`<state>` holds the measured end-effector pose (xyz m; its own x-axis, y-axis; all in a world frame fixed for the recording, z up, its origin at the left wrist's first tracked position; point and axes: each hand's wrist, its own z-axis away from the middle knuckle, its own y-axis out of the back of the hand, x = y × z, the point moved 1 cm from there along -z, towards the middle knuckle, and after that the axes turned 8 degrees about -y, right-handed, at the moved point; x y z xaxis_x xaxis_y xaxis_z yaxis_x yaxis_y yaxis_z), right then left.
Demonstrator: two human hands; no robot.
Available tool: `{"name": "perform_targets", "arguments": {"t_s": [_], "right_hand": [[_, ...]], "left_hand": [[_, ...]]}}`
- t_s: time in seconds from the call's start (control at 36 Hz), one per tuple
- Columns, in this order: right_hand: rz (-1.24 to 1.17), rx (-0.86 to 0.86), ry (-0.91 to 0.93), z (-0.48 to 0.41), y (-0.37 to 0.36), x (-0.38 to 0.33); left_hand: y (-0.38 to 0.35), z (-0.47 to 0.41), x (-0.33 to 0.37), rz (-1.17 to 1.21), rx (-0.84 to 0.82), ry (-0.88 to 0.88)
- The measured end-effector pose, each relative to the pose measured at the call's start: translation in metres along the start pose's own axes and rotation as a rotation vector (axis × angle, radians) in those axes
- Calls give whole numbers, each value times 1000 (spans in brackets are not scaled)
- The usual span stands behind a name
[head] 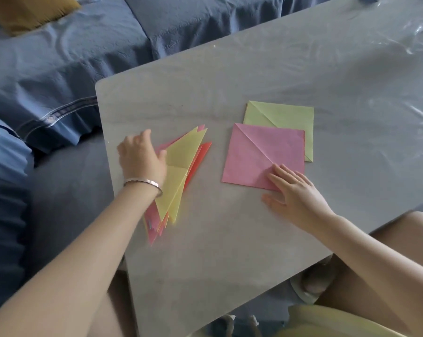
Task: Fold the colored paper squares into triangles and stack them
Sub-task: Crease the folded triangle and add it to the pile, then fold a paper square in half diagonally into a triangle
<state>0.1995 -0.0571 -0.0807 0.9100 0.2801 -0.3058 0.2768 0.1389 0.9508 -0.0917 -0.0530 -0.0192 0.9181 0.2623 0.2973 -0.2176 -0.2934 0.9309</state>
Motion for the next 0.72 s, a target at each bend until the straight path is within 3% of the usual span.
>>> {"name": "perform_targets", "arguments": {"t_s": [0.11, 0.17, 0.28, 0.47, 0.72], "right_hand": [[-4, 4, -2, 1, -5, -1], [7, 33, 7, 0, -6, 0], [-4, 40, 1, 0, -10, 1], [19, 163, 38, 0, -15, 3], [20, 269, 101, 2, -10, 1]], "left_hand": [[-16, 27, 45, 212, -98, -167], [-29, 37, 65, 383, -237, -108], [-52, 38, 87, 488, -461, 129], [-54, 26, 110, 714, -403, 364], [-52, 26, 113, 663, -293, 305]]}}
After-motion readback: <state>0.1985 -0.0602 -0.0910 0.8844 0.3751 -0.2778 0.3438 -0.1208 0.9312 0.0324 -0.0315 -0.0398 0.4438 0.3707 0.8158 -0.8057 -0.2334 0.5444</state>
